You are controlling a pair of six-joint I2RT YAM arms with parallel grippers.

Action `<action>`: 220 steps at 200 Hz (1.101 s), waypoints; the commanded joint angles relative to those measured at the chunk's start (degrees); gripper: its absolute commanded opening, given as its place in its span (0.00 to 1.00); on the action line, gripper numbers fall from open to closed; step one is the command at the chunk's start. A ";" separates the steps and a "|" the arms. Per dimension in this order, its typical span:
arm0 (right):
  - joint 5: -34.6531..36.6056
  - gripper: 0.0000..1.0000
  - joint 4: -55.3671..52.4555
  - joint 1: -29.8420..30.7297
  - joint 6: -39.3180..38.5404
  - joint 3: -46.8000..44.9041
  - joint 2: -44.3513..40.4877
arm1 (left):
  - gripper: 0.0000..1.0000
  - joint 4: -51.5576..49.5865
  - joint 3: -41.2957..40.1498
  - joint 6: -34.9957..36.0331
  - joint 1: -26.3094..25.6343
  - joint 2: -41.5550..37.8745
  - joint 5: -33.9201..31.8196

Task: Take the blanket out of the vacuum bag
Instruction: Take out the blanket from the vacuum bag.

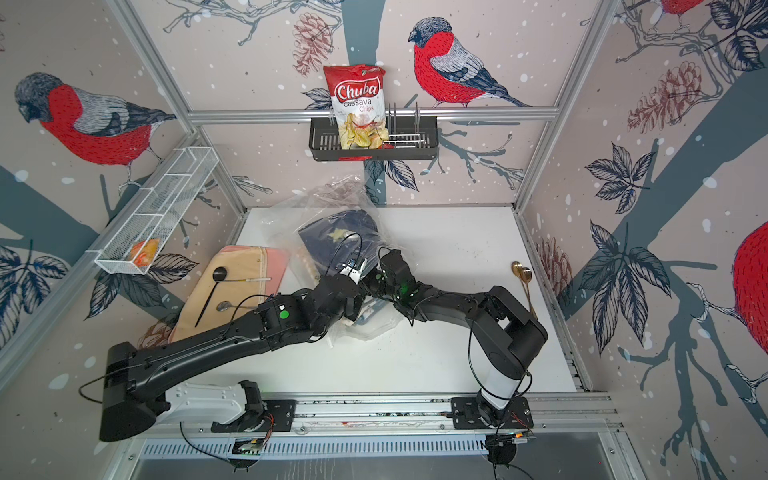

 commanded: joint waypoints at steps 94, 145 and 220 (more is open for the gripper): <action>2.14 0.60 2.33 0.74 0.41 -1.81 -1.32 | 0.03 1.91 -0.25 -0.50 0.14 -1.05 -0.03; 6.64 0.61 8.64 0.51 2.79 -3.61 1.08 | 0.02 2.35 -0.99 -0.98 0.12 -0.84 0.34; 7.58 0.18 13.14 0.85 3.96 -2.86 3.83 | 0.00 2.53 -2.44 -1.58 0.06 -3.03 -0.27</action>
